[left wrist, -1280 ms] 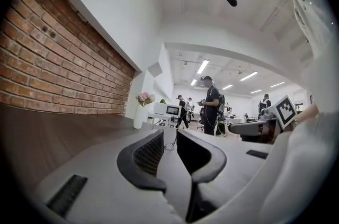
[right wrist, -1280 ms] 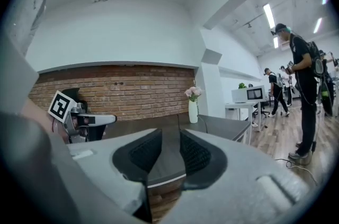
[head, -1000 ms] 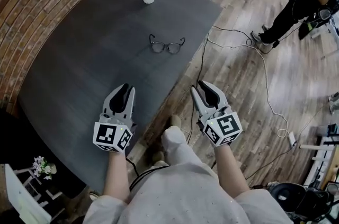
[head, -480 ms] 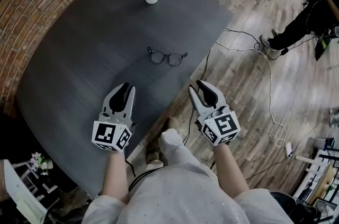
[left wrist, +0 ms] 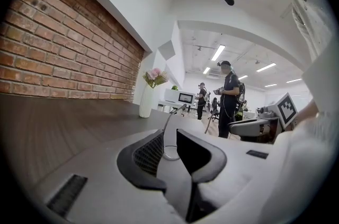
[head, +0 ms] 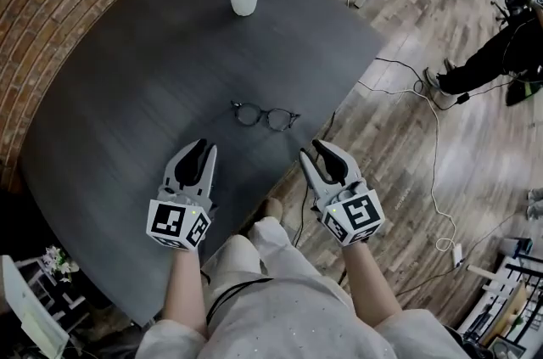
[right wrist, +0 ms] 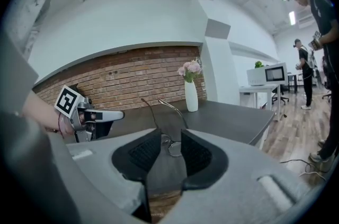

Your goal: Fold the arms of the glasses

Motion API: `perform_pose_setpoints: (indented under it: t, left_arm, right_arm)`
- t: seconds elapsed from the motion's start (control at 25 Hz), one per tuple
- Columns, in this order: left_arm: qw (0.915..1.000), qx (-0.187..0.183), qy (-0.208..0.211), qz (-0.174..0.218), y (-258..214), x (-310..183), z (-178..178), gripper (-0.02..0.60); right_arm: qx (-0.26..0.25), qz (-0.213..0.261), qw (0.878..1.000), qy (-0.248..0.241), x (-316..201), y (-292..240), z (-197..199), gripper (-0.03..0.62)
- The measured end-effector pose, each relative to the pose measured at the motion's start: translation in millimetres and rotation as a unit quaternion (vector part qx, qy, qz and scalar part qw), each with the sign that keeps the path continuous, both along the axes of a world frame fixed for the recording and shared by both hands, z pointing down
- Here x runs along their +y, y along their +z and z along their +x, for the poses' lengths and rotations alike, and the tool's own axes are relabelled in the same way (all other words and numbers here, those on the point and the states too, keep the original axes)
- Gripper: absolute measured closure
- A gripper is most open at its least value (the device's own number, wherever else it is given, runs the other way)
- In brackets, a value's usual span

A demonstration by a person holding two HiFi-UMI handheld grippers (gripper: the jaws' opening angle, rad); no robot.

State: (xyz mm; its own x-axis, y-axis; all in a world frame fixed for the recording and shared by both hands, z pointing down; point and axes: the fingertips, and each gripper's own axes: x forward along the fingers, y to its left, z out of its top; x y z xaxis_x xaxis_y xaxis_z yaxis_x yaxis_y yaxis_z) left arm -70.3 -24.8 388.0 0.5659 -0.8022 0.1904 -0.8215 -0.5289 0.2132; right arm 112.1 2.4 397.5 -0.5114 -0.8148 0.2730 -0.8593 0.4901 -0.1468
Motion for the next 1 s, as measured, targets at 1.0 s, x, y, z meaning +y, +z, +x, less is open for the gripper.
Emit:
perform_pose_setpoints:
  t: [1.0]
  left_arm:
    - [0.9962, -0.049, 0.071, -0.016, 44, -79, 31, 0.508]
  right_arm:
    - [0.030, -0.010, 0.999, 0.015, -69, 32, -7, 0.484]
